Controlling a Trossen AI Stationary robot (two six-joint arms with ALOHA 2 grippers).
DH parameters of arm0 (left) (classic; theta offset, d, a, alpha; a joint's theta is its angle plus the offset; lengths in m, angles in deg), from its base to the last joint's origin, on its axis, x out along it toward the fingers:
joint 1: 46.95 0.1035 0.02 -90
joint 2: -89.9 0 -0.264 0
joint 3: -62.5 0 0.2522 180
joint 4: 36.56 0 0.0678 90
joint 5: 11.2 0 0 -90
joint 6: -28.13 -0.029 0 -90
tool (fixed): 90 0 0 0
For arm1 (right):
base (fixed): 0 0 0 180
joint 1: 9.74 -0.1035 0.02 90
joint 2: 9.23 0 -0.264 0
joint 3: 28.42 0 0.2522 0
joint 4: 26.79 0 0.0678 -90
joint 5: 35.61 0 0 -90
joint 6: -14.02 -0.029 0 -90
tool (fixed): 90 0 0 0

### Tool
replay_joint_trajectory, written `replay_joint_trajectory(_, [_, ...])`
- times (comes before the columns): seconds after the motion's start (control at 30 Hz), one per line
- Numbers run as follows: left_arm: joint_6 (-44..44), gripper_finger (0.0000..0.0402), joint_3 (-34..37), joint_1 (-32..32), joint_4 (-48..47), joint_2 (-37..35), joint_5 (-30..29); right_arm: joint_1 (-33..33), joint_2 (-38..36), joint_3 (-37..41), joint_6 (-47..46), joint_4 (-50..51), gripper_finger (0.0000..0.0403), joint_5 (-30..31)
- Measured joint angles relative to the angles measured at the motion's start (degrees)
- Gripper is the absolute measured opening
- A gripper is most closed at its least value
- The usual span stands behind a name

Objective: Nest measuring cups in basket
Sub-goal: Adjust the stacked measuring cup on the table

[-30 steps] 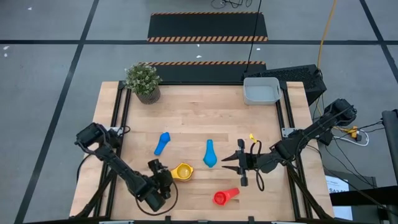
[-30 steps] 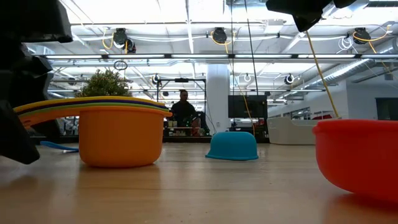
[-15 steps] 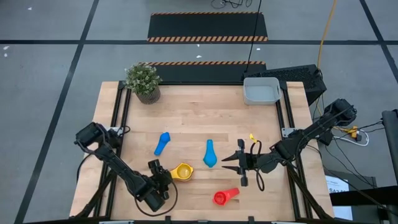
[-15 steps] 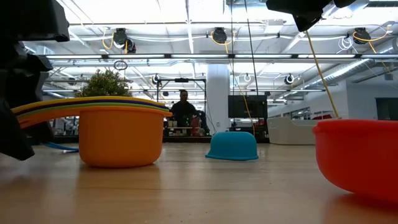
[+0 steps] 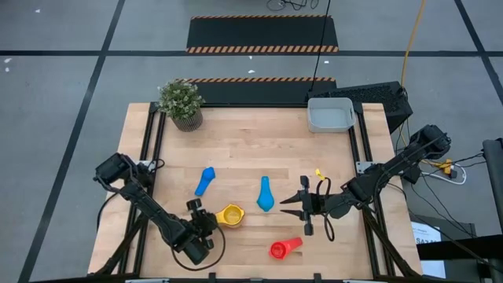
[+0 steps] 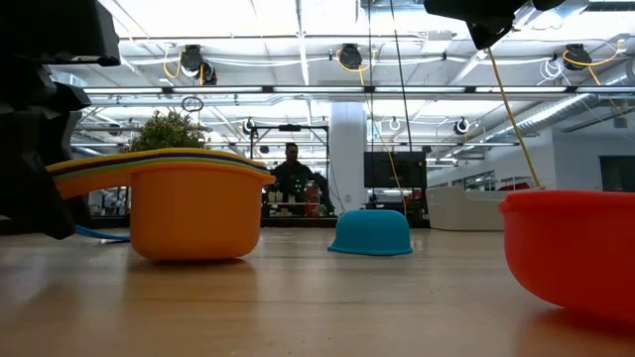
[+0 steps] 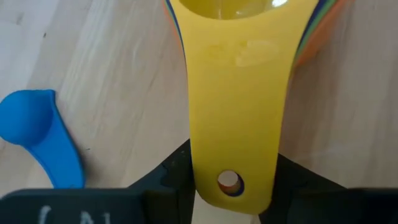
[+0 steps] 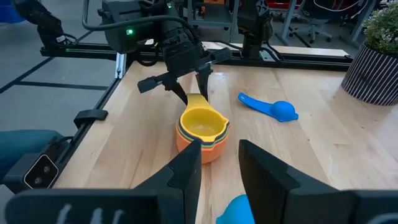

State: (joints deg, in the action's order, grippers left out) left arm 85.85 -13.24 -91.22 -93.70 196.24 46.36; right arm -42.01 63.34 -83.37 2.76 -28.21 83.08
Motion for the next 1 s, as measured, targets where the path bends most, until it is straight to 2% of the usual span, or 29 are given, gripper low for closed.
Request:
replay_joint_trajectory(0.27, [-0.2,0.0148,0.0,0.0,0.0,0.0,-0.1,0.0,0.0,0.0,0.0,0.0,0.0100,0.0])
replay_joint_trajectory(0.67, [1.0,0.0227,0.0,0.2,-0.6,-0.1,1.7,0.0,0.0,0.0,-0.1,0.0,0.0100,0.0])
replay_joint_trajectory(0.8, [1.6,0.0222,0.0,0.7,-0.8,-1.8,4.0,0.0,0.0,0.0,0.0,0.0,0.0100,0.0])
replay_joint_trajectory(1.0, [3.3,0.0186,0.0,0.6,0.0,-6.1,3.8,0.0,0.0,0.0,0.0,0.0,0.0100,0.0])
